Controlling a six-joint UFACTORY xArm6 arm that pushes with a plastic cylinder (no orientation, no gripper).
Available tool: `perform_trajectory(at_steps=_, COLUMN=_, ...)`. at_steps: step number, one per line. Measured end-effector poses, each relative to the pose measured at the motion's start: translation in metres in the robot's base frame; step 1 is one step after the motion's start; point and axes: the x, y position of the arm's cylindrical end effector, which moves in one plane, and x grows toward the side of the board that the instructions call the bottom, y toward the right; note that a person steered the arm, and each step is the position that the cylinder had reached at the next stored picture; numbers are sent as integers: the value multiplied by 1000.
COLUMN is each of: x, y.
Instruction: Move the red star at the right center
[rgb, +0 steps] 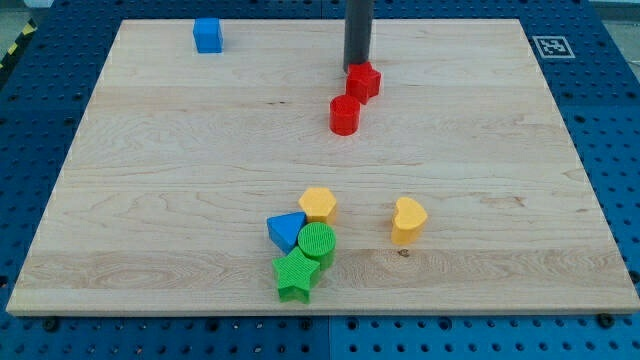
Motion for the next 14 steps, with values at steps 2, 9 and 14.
perform_trajectory(at_steps=2, x=-6, y=-48)
perform_trajectory(at_steps=9, x=38, y=-22)
perform_trajectory(at_steps=14, x=34, y=6)
